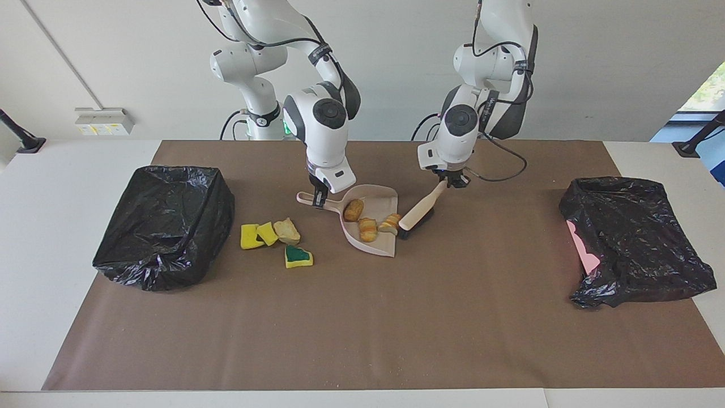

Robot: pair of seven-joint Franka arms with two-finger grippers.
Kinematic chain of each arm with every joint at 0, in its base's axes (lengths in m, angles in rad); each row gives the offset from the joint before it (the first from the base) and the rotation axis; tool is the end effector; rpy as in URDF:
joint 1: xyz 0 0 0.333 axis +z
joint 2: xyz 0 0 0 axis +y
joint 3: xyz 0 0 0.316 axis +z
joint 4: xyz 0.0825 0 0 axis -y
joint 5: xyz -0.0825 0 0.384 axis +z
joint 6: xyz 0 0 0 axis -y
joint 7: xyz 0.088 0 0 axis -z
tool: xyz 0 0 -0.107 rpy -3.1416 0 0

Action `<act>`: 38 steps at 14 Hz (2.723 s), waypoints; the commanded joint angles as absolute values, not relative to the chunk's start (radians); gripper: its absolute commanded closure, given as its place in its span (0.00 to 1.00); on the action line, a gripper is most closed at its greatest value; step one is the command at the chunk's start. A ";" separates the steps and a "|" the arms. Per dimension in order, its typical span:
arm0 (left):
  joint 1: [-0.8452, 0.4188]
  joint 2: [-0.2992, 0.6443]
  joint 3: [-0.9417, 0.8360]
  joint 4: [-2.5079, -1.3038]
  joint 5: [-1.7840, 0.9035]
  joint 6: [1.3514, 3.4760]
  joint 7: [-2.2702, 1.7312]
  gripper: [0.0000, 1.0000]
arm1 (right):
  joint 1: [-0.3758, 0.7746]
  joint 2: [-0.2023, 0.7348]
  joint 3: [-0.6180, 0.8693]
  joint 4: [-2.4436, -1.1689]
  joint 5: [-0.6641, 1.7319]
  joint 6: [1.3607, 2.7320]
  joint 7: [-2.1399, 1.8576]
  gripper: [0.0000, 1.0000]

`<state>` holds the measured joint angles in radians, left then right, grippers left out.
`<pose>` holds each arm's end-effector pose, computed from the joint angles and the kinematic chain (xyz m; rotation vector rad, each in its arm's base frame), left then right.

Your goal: Sweep and dump trash in bin

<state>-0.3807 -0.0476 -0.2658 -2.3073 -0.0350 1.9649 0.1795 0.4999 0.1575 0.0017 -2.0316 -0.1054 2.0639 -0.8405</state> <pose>0.3733 -0.2846 0.3434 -2.8128 1.1985 0.4503 0.4989 0.2672 0.3599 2.3482 1.9735 -0.2126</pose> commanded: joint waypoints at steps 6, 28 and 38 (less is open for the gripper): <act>-0.417 -0.086 -0.242 -2.253 -0.052 1.720 -0.050 1.00 | 0.502 0.152 0.006 -2.052 -0.138 2.094 -0.802 1.00; -0.865 -0.224 -0.255 -2.509 -0.437 2.143 -0.845 1.00 | -0.087 -0.038 -0.008 -1.856 -0.107 1.833 -1.253 1.00; -0.853 -0.206 -0.250 -2.516 -0.472 2.184 -0.833 0.44 | -0.434 0.049 -0.011 -1.756 -0.138 1.965 -1.693 1.00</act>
